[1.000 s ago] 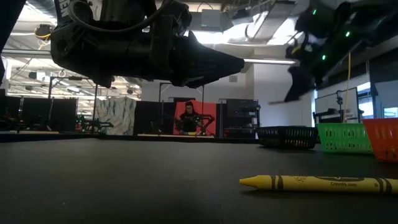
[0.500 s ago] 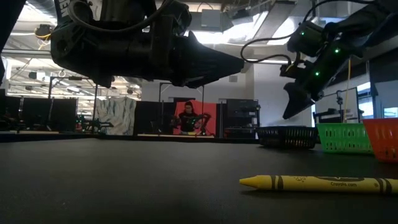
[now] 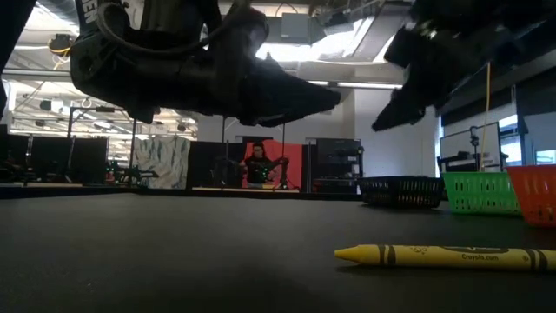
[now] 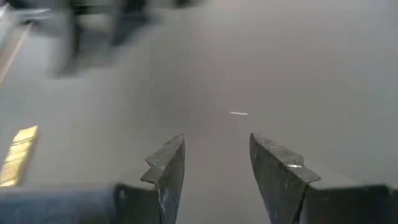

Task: Sort crayons
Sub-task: Put the yellow crayon into the black basket

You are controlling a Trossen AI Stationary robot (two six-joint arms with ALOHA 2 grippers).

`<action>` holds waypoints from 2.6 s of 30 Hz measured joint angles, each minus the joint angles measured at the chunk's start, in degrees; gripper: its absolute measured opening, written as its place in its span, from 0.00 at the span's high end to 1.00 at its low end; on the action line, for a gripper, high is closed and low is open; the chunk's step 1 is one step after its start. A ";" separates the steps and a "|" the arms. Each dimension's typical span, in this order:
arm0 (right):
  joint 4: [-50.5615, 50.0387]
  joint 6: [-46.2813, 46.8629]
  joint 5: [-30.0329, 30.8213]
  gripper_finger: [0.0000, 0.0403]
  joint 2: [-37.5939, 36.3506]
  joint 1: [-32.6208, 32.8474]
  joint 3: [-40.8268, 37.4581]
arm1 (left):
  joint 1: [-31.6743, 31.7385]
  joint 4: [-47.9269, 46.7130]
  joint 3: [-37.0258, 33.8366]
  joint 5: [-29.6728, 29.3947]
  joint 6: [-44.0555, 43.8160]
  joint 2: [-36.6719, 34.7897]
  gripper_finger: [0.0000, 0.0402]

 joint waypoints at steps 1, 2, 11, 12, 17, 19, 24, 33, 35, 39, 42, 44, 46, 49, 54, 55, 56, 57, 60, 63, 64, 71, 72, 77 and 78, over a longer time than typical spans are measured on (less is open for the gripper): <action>1.01 0.55 0.03 0.56 0.49 2.56 0.00 | 0.00 -0.26 0.00 -0.91 0.06 0.02 0.69; 2.05 0.90 0.20 0.56 1.02 5.01 0.00 | 0.00 -0.37 0.00 -1.74 0.08 0.04 0.69; 14.02 5.29 1.16 0.55 10.88 22.33 -0.04 | 0.00 -0.16 0.00 -2.52 0.13 0.04 0.69; 15.98 5.46 1.61 0.55 12.51 23.87 -0.04 | 0.00 -0.17 0.00 -2.52 0.13 0.04 0.69; 27.79 6.99 2.13 0.55 21.13 30.22 0.04 | 0.00 -0.07 0.00 -2.52 0.13 0.04 0.69; 29.71 8.30 2.45 0.55 24.33 32.24 1.30 | 0.00 0.07 0.00 -2.54 0.15 0.04 0.69; 28.62 8.60 7.14 0.55 30.54 36.26 6.37 | 0.00 0.32 0.10 -2.55 0.15 0.04 0.69; 26.97 10.00 10.63 0.55 36.75 38.06 11.69 | -0.72 0.31 0.92 -2.54 -0.18 0.04 0.69; 27.49 11.71 10.62 0.55 37.17 38.45 11.85 | -1.03 0.31 0.92 -2.56 -0.15 0.04 0.69; 27.91 14.04 11.26 0.55 37.14 39.17 11.85 | -1.44 0.31 0.92 -2.56 -0.18 0.04 0.69; 28.08 14.17 13.03 0.55 37.14 40.26 11.85 | -1.48 0.29 0.92 -2.56 -0.75 0.04 0.69; 28.05 14.18 14.90 0.55 37.14 40.99 11.85 | -1.47 0.29 0.92 -2.75 -1.66 0.04 0.69; 28.04 14.17 17.05 0.55 37.14 41.83 11.85 | -1.46 0.29 0.92 -3.49 -1.70 0.04 0.69; 28.95 14.16 20.58 0.55 37.94 42.66 11.85 | -1.46 0.28 0.92 -4.48 -1.79 0.02 0.69; 34.57 14.17 19.99 0.55 42.18 42.50 11.88 | -1.46 -0.12 0.92 -4.51 -1.79 0.02 0.69; 35.46 14.18 20.02 0.55 43.03 42.50 11.92 | -1.46 -0.14 0.92 -4.50 -1.79 0.02 0.69; 35.70 14.18 20.70 0.55 43.82 42.50 11.93 | -1.46 -0.15 0.92 -4.48 -1.79 0.02 0.69; 35.60 14.18 21.78 0.55 44.53 42.50 11.93 | -1.46 -0.17 0.92 -4.51 -1.79 0.02 0.69; 35.70 14.18 23.88 0.55 46.32 42.50 11.91 | -1.46 -0.15 0.92 -4.51 -1.53 0.02 0.69; 37.48 13.17 22.01 0.55 47.61 42.50 11.91 | -1.46 -0.15 0.92 -4.48 -1.44 0.02 0.69; 37.86 12.76 22.00 0.55 47.95 42.50 11.91 | -1.46 -0.15 0.92 -4.48 -1.43 0.02 0.69; 36.63 12.45 22.63 0.68 49.08 42.44 12.14 | -1.46 -0.15 0.92 -4.48 -1.40 0.00 0.69; 36.33 12.46 22.92 0.72 49.08 42.44 12.15 | -1.46 -0.15 0.92 -4.48 -1.40 0.00 0.69; 36.24 10.67 23.34 0.90 49.16 42.46 12.13 | -1.46 -0.15 0.92 -4.48 -1.38 0.00 0.69; 36.13 10.11 23.37 0.92 49.16 42.46 12.13 | -1.46 -0.15 0.92 -4.48 -1.38 0.00 0.69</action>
